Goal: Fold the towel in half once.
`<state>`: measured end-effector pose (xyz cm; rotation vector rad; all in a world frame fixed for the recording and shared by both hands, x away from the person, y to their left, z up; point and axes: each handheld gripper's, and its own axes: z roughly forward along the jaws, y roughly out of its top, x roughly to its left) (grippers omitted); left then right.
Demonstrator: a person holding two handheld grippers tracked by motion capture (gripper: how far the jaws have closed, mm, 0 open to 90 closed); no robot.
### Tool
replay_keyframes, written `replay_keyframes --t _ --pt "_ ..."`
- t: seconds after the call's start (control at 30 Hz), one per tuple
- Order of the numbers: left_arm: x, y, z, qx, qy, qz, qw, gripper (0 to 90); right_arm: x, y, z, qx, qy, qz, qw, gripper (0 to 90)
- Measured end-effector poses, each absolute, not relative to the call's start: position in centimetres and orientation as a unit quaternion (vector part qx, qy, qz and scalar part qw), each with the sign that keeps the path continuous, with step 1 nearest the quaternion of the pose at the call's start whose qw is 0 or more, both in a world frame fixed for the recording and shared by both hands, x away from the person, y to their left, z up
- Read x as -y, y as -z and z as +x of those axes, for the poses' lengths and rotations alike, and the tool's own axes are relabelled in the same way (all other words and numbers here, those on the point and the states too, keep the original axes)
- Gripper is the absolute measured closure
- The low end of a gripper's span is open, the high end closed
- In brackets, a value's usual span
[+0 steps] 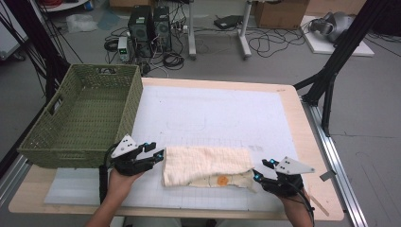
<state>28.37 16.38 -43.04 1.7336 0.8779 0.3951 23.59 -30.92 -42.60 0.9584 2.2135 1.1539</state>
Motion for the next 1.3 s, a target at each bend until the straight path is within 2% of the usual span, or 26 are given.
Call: replay_keyframes --t 0.27,0.6,0.63,0.7,0.77,0.8,0.9,1.03,1.1,1.2,1.3 --pt "-15.1 43.9 28.8 -0.369 -0.145 0.763 0.51 52.4 32.0 42.1 23.5 -0.781 -0.435 0.371 0.25 47.8" --pt "-14.0 44.8 29.6 -0.374 -0.107 0.788 0.477 54.3 31.0 42.5 23.9 -0.79 -0.42 0.371 0.25 47.7" --pt "-13.7 44.9 29.6 -0.37 -0.104 0.791 0.476 56.0 31.0 42.5 24.0 -0.79 -0.42 0.369 0.251 47.7" --pt "-13.1 45.0 29.7 -0.36 -0.105 0.804 0.462 65.2 30.9 42.5 24.0 -0.79 -0.42 0.369 0.251 47.7" --pt "-12.9 45.0 29.7 -0.359 -0.115 0.808 0.453 82.2 30.9 42.5 24.0 -0.791 -0.42 0.368 0.25 47.7" --pt "-12.9 44.9 29.7 -0.36 -0.121 0.803 0.459 85.8 30.8 42.5 24.0 -0.791 -0.419 0.368 0.25 47.8" --pt "-13.6 44.5 29.8 -0.37 -0.127 0.791 0.471 87.0 30.9 42.5 23.9 -0.792 -0.419 0.368 0.249 47.8" --pt "-14.9 44.4 30.2 -0.398 -0.126 0.774 0.476 86.9 30.9 42.6 24.0 -0.79 -0.42 0.371 0.248 47.8" --pt "-15.0 44.7 30.3 -0.405 -0.113 0.774 0.473 84.0 30.8 42.6 24.0 -0.792 -0.418 0.371 0.247 47.7" --pt "-14.7 44.9 30.4 -0.415 -0.109 0.772 0.469 61.6 30.6 42.6 24.1 -0.792 -0.419 0.369 0.246 46.9" --pt "-14.8 44.4 30.6 -0.411 -0.128 0.765 0.479 52.8 30.3 42.4 24.5 -0.789 -0.423 0.37 0.25 45.9"
